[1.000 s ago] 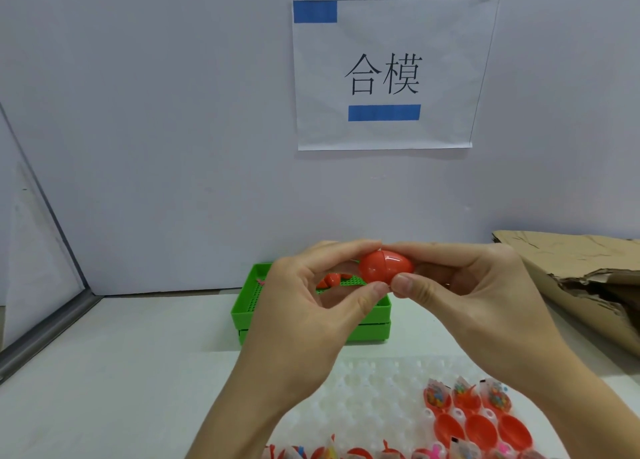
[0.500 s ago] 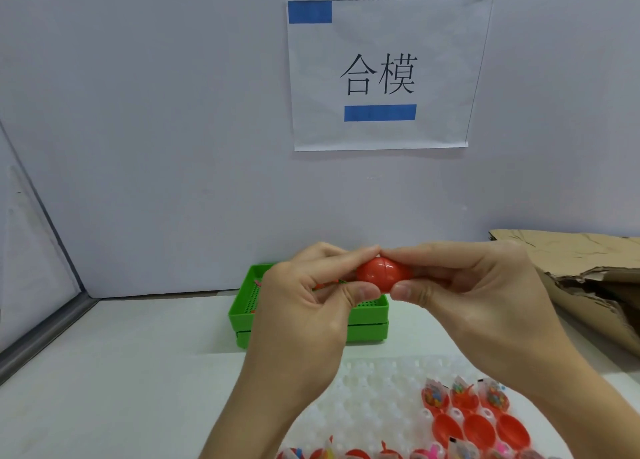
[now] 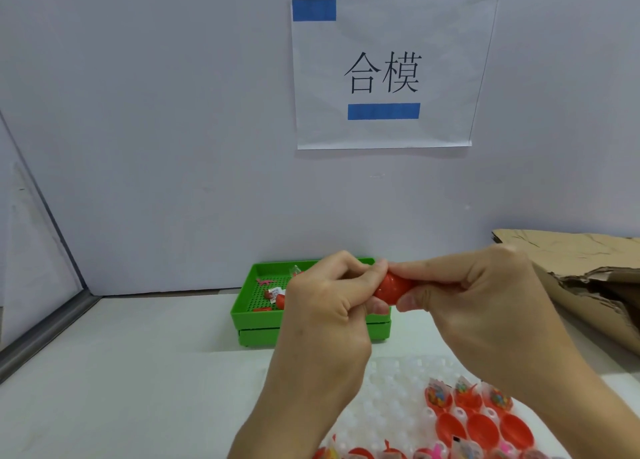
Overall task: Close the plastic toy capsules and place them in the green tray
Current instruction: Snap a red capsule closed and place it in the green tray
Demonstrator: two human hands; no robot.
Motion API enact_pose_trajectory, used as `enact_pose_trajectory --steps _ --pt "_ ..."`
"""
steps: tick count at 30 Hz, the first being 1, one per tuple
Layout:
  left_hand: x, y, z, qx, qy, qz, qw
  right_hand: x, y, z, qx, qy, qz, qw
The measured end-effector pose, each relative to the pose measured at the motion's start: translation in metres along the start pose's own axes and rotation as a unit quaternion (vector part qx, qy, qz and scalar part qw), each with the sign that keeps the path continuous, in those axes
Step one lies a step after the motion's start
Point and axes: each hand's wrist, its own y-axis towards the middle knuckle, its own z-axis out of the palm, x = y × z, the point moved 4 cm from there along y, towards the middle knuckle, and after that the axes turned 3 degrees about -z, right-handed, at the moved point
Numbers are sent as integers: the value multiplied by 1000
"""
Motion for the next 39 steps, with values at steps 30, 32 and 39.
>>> enact_pose_trajectory --steps 30,32,39 --pt "6 -4 1 20 59 12 998 -12 -4 16 87 183 73 976" --pt "6 -3 1 37 69 16 997 -10 -4 17 107 180 80 975" --pt "3 -6 3 3 50 -3 999 -9 -4 15 90 181 83 976"
